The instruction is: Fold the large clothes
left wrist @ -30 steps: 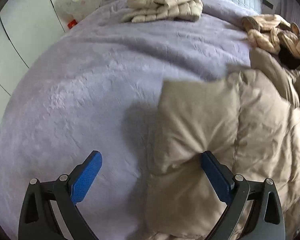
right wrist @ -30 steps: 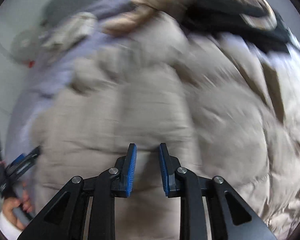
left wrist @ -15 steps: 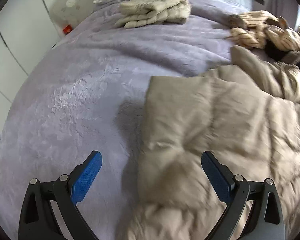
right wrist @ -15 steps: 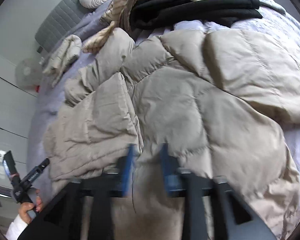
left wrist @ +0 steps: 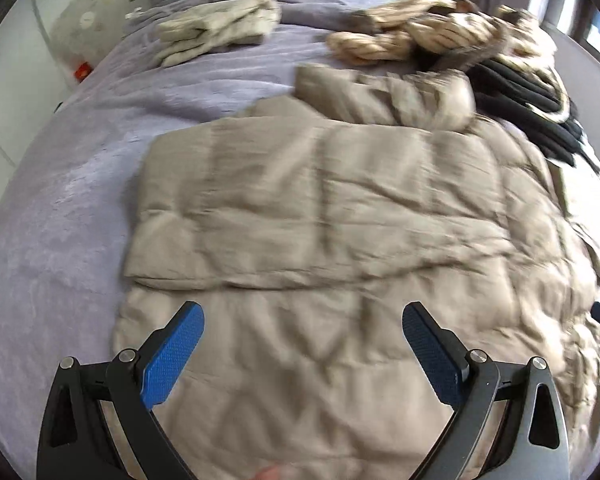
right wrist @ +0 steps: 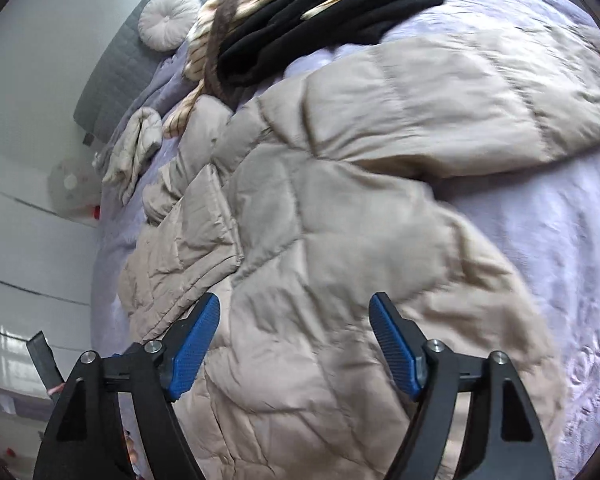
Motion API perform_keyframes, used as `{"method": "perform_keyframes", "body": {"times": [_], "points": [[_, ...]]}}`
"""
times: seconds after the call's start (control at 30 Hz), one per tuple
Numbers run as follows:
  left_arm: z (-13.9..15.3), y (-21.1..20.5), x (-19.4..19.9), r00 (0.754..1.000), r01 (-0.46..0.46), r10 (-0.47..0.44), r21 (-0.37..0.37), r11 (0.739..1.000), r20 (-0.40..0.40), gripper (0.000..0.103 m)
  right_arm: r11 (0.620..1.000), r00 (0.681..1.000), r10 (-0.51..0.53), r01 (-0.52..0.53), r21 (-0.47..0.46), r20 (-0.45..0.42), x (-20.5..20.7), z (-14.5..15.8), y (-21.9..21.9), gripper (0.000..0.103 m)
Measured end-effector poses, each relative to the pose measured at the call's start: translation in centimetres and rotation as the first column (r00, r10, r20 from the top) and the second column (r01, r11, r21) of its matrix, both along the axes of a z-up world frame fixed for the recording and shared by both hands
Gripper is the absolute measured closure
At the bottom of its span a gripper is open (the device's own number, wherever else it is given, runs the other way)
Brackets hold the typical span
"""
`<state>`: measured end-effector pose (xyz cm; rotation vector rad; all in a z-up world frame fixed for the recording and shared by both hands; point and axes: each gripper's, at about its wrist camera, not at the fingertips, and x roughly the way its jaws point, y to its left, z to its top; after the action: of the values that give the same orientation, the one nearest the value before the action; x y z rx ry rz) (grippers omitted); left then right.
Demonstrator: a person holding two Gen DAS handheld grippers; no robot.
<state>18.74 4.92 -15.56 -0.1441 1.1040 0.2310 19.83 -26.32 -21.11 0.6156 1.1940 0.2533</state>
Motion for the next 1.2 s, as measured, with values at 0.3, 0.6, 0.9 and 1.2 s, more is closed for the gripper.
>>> {"method": "perform_keyframes", "body": {"times": [0.3, 0.6, 0.9, 1.2], "points": [[0.6, -7.6, 1.2, 0.994, 0.113, -0.113, 0.018, 0.993, -0.002, 0.002, 0.992, 0.992, -0.121, 0.121, 0.019, -0.022, -1.8, -0.5, -7.5, 0.010], [1.1, -13.1, 2.6, 0.981, 0.196, -0.196, 0.035, 0.980, -0.004, 0.002, 0.968, 0.971, -0.237, 0.238, 0.083, -0.016, -2.1, -1.1, -13.6, 0.000], [1.8, -17.0, 4.2, 0.966, 0.257, -0.256, 0.036, 0.966, -0.036, 0.002, 0.918, 0.930, -0.362, 0.367, 0.151, -0.061, -2.0, -2.0, -21.0, 0.000], [1.3, -21.2, 5.7, 0.947, 0.318, -0.316, 0.029, 0.948, -0.060, 0.002, 0.848, 0.868, -0.486, 0.496, 0.186, -0.103, -3.2, -3.8, -28.2, 0.000]]}}
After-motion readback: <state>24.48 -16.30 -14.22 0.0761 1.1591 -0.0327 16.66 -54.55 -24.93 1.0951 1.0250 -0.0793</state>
